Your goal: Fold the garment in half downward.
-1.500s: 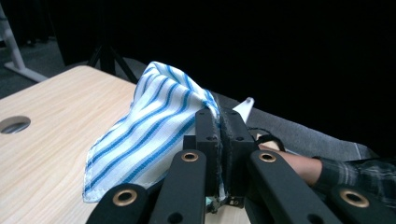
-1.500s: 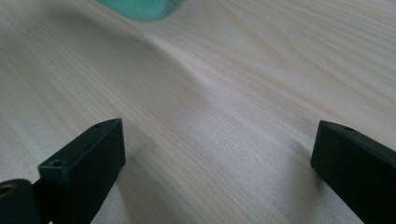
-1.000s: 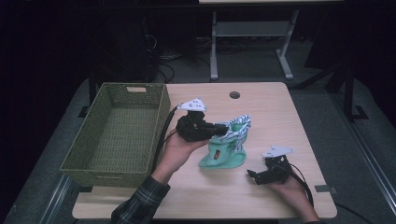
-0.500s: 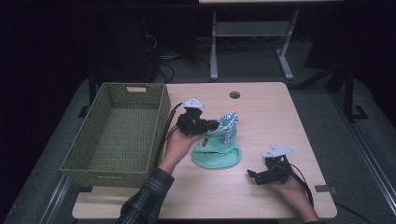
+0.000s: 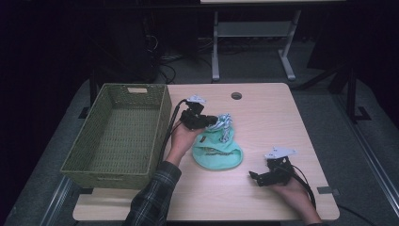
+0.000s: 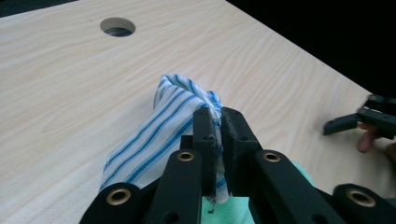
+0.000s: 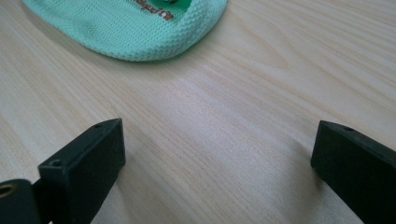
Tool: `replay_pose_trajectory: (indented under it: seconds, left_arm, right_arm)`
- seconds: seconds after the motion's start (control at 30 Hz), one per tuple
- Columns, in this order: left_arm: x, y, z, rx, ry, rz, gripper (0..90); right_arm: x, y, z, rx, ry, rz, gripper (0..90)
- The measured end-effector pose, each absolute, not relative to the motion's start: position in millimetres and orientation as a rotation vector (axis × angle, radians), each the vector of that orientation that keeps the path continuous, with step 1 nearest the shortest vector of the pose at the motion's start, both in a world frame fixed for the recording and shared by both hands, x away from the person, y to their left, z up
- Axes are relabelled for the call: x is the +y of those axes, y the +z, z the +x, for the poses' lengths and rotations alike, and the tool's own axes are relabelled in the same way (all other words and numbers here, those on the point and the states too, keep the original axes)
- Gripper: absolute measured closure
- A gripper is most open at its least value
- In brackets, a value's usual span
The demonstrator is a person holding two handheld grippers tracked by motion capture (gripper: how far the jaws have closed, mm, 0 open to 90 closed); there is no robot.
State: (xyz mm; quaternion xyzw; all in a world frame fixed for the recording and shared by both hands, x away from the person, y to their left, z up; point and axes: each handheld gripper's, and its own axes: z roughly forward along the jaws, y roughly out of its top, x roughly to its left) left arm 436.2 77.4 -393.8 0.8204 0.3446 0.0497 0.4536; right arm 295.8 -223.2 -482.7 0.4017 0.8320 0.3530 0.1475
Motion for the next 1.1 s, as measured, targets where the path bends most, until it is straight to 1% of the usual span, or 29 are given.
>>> replay_pose_trajectory:
  seconds: [0.07, 0.17, 0.23, 0.37, 0.47, 0.53, 0.57, 0.6, 0.63, 0.7, 0.77, 0.87, 1.1]
  left_arm:
    - [77.5, -396.8, 441.4, 0.871, 0.131, 2.021, 81.1]
    - [78.1, -401.3, 446.9, 0.903, 0.153, 2.026, 71.0]
    - [80.8, -401.7, 447.9, 0.929, 0.172, 2.033, 61.4]
    - [85.9, -396.8, 441.7, 0.934, 0.189, 2.028, 49.1]
    - [87.5, -392.8, 434.9, 0.929, 0.179, 2.025, 43.7]
    - [88.1, -390.9, 428.9, 0.935, 0.169, 2.018, 43.0]
    - [88.1, -390.9, 428.9, 0.935, 0.169, 2.018, 45.2]
    - [89.4, -389.1, 421.8, 0.928, 0.174, 2.023, 49.5]
    - [89.7, -388.8, 418.0, 0.923, 0.171, 2.024, 54.5]
    - [90.7, -389.5, 411.5, 0.910, 0.162, 2.028, 69.1]
    - [91.8, -391.3, 406.7, 0.892, 0.137, 2.048, 78.7]
    - [91.9, -395.9, 399.7, 0.892, 0.111, 2.055, 89.5]
    - [91.5, -405.8, 377.9, 0.883, 0.105, 2.089, 89.6]
  right_arm:
    - [-223.2, -482.8, 295.9, 2.394, 1.016, 1.155, 2.5]
    - [-223.1, -482.7, 295.8, 2.394, 1.016, 1.157, 2.5]
    - [-223.1, -482.7, 295.8, 2.394, 1.016, 1.157, 2.5]
    - [-223.2, -482.7, 295.8, 2.394, 1.015, 1.156, 2.5]
    - [-223.5, -482.9, 296.1, 2.394, 1.015, 1.149, 2.9]
    - [-224.2, -482.3, 294.5, 2.387, 1.020, 1.161, 7.4]
    - [-225.5, -481.9, 293.8, 2.378, 1.026, 1.156, 11.8]
    - [-226.7, -481.1, 292.8, 2.370, 1.031, 1.160, 15.8]
    - [-227.6, -480.4, 292.6, 2.370, 1.028, 1.157, 17.0]
    - [-227.4, -478.7, 291.7, 2.373, 1.028, 1.162, 23.7]
    - [-226.6, -476.6, 290.9, 2.370, 1.027, 1.148, 28.0]
    - [-225.9, -472.4, 290.8, 2.375, 1.054, 1.137, 37.8]
    - [-221.8, -464.3, 299.8, 2.380, 1.121, 1.138, 47.3]
